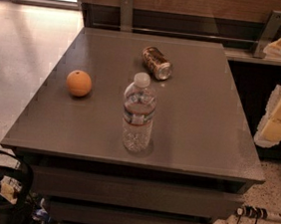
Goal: Place orange can upright
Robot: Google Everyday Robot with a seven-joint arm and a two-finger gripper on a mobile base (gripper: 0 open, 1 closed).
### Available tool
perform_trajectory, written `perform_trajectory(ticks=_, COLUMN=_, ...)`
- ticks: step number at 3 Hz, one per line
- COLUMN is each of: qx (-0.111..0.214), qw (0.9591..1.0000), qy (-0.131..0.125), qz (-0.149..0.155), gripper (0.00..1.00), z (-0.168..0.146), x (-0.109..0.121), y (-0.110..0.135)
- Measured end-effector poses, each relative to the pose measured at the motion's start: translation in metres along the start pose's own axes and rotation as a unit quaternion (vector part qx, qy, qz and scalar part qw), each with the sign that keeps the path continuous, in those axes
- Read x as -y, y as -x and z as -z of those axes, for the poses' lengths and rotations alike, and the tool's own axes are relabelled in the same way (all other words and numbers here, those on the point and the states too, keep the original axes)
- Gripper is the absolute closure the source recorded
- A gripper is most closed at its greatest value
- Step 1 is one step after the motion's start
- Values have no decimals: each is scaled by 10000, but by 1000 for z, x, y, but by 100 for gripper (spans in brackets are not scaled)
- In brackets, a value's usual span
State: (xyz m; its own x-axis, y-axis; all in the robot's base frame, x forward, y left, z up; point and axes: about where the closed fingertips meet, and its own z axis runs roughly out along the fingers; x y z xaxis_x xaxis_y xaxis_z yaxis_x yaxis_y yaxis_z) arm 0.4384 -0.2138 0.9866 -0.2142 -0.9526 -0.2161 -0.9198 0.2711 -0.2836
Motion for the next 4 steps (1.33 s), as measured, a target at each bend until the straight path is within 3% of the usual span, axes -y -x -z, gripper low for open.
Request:
perform_trajectory(ticks=1, qx=0, qw=10000, qy=-1, qz=0, gripper=0, z=0, x=0, y=0)
perform_trajectory(ticks=2, qx=0, qw=9999, qy=51, qz=-125, gripper=0, z=-2, x=26, y=16)
perform_trajectory(ticks=3, qx=119, qw=9982, qy=117, qz=-579, gripper=0, z=-16, x=63, y=33)
perform_trajectory(ticks=4, qx=212, qw=9908, qy=214, qz=-1318, gripper=0, z=-36, x=93, y=48)
